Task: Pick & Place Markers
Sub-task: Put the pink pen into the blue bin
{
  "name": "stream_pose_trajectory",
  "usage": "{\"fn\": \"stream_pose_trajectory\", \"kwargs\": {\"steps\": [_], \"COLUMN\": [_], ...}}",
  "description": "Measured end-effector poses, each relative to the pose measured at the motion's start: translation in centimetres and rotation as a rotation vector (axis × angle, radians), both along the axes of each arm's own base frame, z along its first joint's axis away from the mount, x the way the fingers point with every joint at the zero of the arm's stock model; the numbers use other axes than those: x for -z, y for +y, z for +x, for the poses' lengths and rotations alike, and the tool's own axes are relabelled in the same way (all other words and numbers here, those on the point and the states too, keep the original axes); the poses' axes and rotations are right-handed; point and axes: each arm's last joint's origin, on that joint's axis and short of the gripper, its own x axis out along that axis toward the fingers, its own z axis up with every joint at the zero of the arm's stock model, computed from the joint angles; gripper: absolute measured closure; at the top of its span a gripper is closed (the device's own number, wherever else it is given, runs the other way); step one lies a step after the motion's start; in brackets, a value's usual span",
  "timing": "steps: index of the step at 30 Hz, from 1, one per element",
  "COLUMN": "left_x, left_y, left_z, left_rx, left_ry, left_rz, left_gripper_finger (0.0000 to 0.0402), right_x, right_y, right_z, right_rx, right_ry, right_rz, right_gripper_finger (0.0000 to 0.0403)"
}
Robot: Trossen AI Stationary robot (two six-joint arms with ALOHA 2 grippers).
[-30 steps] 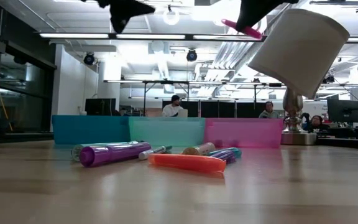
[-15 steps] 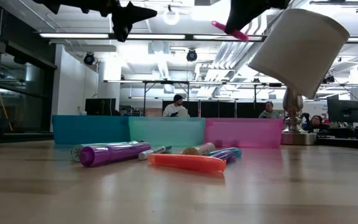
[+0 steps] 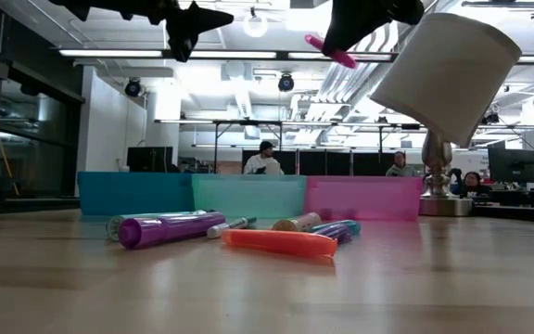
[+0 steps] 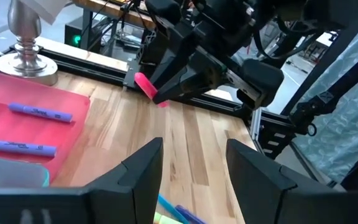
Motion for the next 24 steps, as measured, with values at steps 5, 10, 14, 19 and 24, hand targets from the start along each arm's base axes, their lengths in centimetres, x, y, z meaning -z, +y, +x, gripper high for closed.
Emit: {"fn": "stream_pose_trajectory", "kwargs": {"steps": [5, 10, 14, 19, 24], "left_x": [0.0, 0.0, -0.2, -0.3, -0.1], "left_y": [0.0, 0.0, 0.0, 0.0, 0.0], "left_z": [0.0, 0.0, 0.0, 0.8, 1.3], "left_rx": [0.001, 0.001, -0.001, 0.000, -0.001], "left_ry": [-0.001, -0.001, -0.019, -0.075, -0.081], "left_rz": [0.004, 0.004, 0.009, 0.021, 0.016], "left_gripper_finger": [0.0227, 0.0227, 0.0227, 0.0227, 0.0227], "right_x": [0.0, -0.1, -0.8, -1.7, -2.2], "right_y": [-0.3, -0.4, -0.3, -0.6, -0.9], "right_z": [0.1, 0.4, 1.6, 2.9, 3.6], "right_rx": [0.009, 0.012, -0.066, -0.165, -0.203], "right_ry": [-0.002, -0.032, -0.114, -0.184, -0.228], "right_rz": [0.002, 0.007, -0.007, -0.039, -0.055], "right_gripper_finger": [0.0372, 0.0372, 0.0372, 0.0372, 0.0372]}}
